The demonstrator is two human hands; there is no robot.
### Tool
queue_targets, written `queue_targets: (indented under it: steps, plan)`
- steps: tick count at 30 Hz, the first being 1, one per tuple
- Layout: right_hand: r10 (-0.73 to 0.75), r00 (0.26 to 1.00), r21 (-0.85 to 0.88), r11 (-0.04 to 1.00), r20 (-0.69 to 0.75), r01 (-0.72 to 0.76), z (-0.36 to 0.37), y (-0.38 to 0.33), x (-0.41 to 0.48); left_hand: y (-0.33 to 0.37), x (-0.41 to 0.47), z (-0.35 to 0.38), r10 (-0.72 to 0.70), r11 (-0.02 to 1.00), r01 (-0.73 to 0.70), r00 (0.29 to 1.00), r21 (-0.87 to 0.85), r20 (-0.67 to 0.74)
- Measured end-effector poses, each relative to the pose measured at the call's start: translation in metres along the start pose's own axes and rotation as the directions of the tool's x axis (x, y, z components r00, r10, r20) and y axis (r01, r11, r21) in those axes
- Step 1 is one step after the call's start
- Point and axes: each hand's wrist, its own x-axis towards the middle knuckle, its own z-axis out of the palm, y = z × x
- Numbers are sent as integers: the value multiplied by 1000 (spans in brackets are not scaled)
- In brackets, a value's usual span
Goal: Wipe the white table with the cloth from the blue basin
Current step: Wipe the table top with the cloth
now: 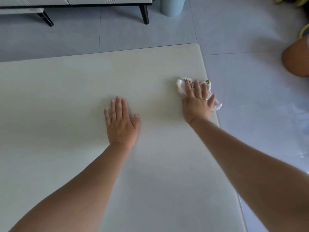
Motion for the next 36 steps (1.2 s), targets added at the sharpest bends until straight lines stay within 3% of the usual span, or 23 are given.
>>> queue_targets:
  steps: [2, 5, 7, 10, 13, 15, 18, 20, 23, 26, 29, 31, 32, 33, 36]
  plan:
    - [-9, 1000, 33, 999, -3, 9, 14, -26, -34, 10, -22, -4, -31, 998, 29, 998, -56, -52]
    - [-343, 933, -90, 931, 108, 353, 21, -20, -74, 35, -84, -2, 27, 987, -35, 998, -154, -59]
    - [-424, 895, -135, 888, 137, 440, 10, 12, -68, 46, -124, 7, 121, 979, -122, 992, -165, -19]
    - [-245, 967, -89, 964, 63, 250, -1, 40, -58, 50, -148, 19, 123, 981, -118, 992, -152, 26]
    - [-34, 999, 15, 999, -19, 34, 13, 15, -82, 51, -147, 23, 102, 988, -99, 995, -121, 22]
    - [-89, 996, 27, 996, 2, 89, 27, 0, -116, 52, -147, 22, 104, 989, -98, 994, -110, 44]
    - [-375, 923, -98, 919, 88, 383, 29, 20, -150, 50, -147, 24, 102, 991, -98, 994, -92, 43]
    - [-393, 915, -136, 905, 89, 402, 19, 54, -144, 50, -147, 26, 106, 990, -103, 994, -99, 23]
    - [-116, 993, -52, 992, 32, 118, 5, 82, -132, 49, -148, 28, 109, 988, -107, 994, -113, 11]
    - [82, 996, 16, 997, -37, -82, 18, 52, -157, 50, -149, 29, 107, 985, -107, 994, -134, -6]
    - [-142, 988, -43, 989, 52, 144, 35, 29, -206, 50, -150, 27, 106, 983, -106, 994, -147, -11]
    - [-317, 942, -118, 937, 106, 329, 27, 54, -217, 49, -149, 25, 121, 982, -118, 993, -150, 11]
    - [-331, 937, -137, 929, 111, 345, 21, 71, -214, 48, -149, 24, 134, 978, -129, 991, -163, 19]
    - [-289, 953, -133, 945, 93, 300, 16, 87, -211, 46, -150, 23, 143, 974, -137, 990, -180, 19]
    - [30, 999, -21, 999, 15, -30, 13, 100, -216, 39, -172, 17, 130, 972, -133, 991, -194, -25]
